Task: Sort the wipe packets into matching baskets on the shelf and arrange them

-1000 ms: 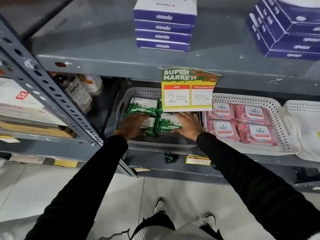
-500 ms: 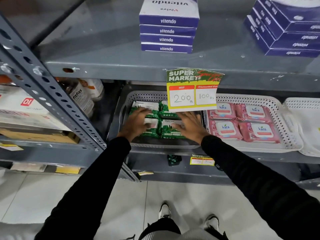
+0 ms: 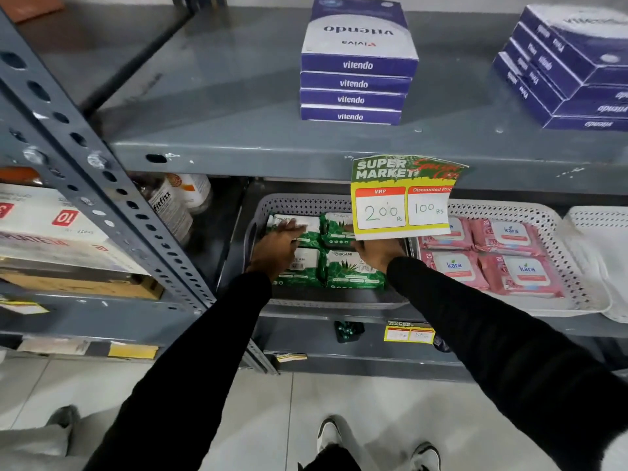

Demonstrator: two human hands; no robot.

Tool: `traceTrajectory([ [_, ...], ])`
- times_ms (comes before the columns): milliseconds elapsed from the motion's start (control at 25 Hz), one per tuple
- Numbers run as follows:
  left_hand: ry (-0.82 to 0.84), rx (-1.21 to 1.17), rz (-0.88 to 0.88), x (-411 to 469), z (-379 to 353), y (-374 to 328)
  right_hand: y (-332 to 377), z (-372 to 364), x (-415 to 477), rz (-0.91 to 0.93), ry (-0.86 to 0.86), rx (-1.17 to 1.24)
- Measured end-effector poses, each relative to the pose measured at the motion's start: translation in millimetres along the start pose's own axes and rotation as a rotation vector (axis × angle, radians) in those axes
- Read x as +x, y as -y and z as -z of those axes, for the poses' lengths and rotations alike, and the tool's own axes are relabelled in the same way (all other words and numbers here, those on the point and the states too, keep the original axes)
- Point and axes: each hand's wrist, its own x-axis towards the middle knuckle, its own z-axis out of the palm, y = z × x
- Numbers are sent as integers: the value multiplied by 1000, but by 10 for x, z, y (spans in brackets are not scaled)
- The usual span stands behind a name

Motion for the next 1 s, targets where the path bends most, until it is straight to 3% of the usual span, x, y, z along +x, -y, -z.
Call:
traceTrajectory([
  [240,21,88,-1,-17,-54,3,23,-75,18,-20,-45,3],
  [440,-58,118,-25,-25,-167,-133,237,-102,-132,70,-243,-51],
  [640,4,184,-62,-31,-336,-79,230,-339,-192,39,-141,-35],
  [840,-22,145,-42,-13,-400,-98,209,-469,-170,-4,-264,-7],
  [1000,-29,151,-48,4,-423,-86,174,-543,-134,-13,-226,-27],
])
